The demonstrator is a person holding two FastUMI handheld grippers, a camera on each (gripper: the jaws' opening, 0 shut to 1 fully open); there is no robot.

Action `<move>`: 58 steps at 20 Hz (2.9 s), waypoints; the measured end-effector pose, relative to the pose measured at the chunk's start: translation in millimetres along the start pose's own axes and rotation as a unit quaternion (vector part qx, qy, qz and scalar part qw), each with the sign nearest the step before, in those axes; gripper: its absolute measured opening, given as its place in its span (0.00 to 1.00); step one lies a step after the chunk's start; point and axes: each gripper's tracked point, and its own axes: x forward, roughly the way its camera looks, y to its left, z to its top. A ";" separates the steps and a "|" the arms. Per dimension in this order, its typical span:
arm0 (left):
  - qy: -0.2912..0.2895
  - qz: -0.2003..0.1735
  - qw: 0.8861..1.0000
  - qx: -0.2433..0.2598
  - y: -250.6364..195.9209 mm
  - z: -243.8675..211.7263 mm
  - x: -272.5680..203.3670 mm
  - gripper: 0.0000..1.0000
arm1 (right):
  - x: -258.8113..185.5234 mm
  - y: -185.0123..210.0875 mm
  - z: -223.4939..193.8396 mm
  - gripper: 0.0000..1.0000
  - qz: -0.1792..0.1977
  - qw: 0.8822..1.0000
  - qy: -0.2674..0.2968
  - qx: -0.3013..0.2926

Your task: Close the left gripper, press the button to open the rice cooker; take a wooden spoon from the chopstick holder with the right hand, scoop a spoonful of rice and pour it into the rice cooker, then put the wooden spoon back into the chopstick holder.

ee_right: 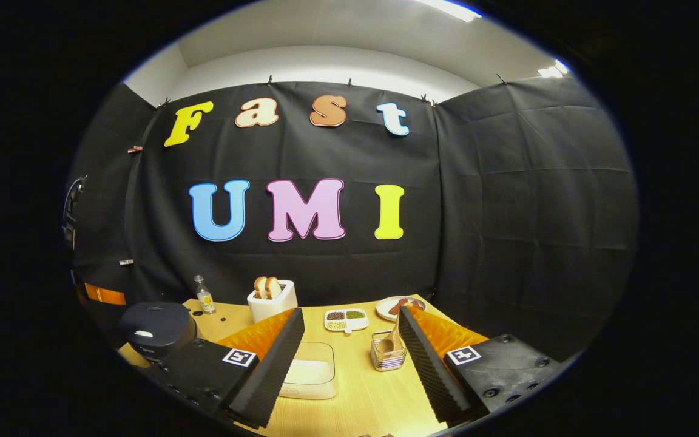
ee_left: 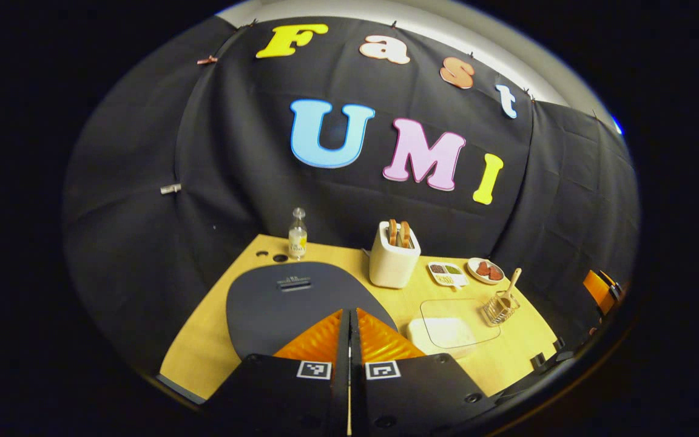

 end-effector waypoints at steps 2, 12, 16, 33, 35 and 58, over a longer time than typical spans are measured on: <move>0.018 -0.005 1.000 -0.010 5.0 -10.5 8.7 0.06 | -0.2 -3.8 -3.1 0.98 -0.007 1.000 0.008 0.002; 0.085 0.014 0.996 -0.007 20.1 -57.1 34.5 0.06 | 5.7 -5.3 -16.1 0.98 -0.015 0.999 0.039 -0.002; 0.093 0.028 0.995 -0.003 21.5 -63.1 34.5 0.07 | 12.4 -5.2 -20.5 0.98 -0.012 0.999 0.046 -0.003; -0.032 0.141 0.989 -0.002 11.5 13.9 6.9 0.06 | 82.8 -36.8 -29.1 0.98 0.033 0.998 0.060 0.016; -0.091 0.170 0.981 0.023 7.1 59.1 -10.2 0.06 | 94.9 -43.7 -28.5 0.98 0.032 0.997 0.060 0.022; -0.075 0.211 0.974 0.011 -134.4 27.6 -5.5 0.97 | 254.6 -117.2 -147.0 0.99 0.047 0.969 0.217 0.111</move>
